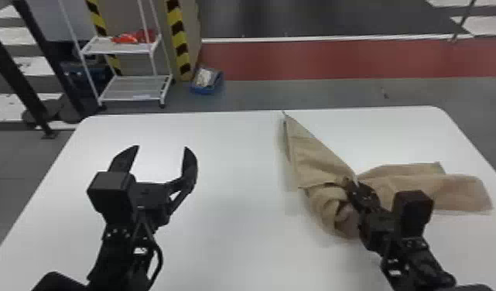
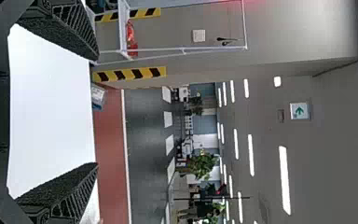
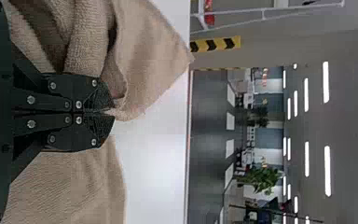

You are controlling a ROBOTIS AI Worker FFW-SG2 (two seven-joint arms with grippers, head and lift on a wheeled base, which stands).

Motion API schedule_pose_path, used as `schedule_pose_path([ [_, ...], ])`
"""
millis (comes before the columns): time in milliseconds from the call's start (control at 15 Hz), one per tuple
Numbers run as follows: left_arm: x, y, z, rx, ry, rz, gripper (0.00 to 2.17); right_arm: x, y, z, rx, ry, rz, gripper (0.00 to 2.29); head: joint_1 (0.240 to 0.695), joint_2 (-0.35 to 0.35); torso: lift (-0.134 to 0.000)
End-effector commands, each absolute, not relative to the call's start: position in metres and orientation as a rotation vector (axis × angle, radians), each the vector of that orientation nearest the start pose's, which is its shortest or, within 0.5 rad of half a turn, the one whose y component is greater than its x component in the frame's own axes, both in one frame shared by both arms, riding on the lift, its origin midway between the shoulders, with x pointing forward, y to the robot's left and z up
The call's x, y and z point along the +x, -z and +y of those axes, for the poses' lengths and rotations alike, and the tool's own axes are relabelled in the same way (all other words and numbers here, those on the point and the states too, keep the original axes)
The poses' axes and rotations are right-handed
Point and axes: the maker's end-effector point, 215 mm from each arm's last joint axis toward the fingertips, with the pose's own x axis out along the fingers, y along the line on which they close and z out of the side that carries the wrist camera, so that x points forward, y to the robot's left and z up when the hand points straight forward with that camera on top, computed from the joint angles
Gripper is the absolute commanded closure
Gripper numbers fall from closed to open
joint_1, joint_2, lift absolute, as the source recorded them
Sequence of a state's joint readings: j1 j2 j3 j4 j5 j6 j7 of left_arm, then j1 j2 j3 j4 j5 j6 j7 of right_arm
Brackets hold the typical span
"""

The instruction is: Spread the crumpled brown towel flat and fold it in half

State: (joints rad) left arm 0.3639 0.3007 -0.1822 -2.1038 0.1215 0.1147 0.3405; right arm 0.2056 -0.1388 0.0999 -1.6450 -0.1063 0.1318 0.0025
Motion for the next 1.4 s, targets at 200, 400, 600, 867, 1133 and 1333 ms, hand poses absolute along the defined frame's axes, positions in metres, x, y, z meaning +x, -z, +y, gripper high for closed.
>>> schedule_pose_path([
  [200,0.484,0.291,0.217,0.085,-0.035,-0.021,0.07,0.509,0.436,-0.232,-0.014,-0.088,0.185,0.04,0.695,-0.003,-0.125],
  [400,0.482,0.294,0.217,0.089,-0.035,-0.014,0.07,0.511,0.384,-0.229,0.000,-0.109,0.075,0.05,0.695,-0.014,-0.125],
  [600,0.482,0.296,0.218,0.090,-0.037,-0.012,0.07,0.512,0.345,-0.218,-0.028,-0.144,0.006,0.09,0.695,-0.012,-0.125],
  [867,0.482,0.297,0.217,0.087,-0.038,-0.011,0.07,0.507,0.375,-0.152,-0.251,-0.313,0.107,0.23,0.695,0.021,-0.125],
  [1133,0.482,0.301,0.218,0.091,-0.038,-0.003,0.07,0.497,0.416,-0.110,-0.441,-0.382,0.225,0.29,0.695,0.096,-0.125],
  [1333,0.482,0.302,0.218,0.092,-0.039,0.000,0.07,0.496,0.429,-0.099,-0.497,-0.393,0.276,0.29,0.695,0.121,-0.125],
])
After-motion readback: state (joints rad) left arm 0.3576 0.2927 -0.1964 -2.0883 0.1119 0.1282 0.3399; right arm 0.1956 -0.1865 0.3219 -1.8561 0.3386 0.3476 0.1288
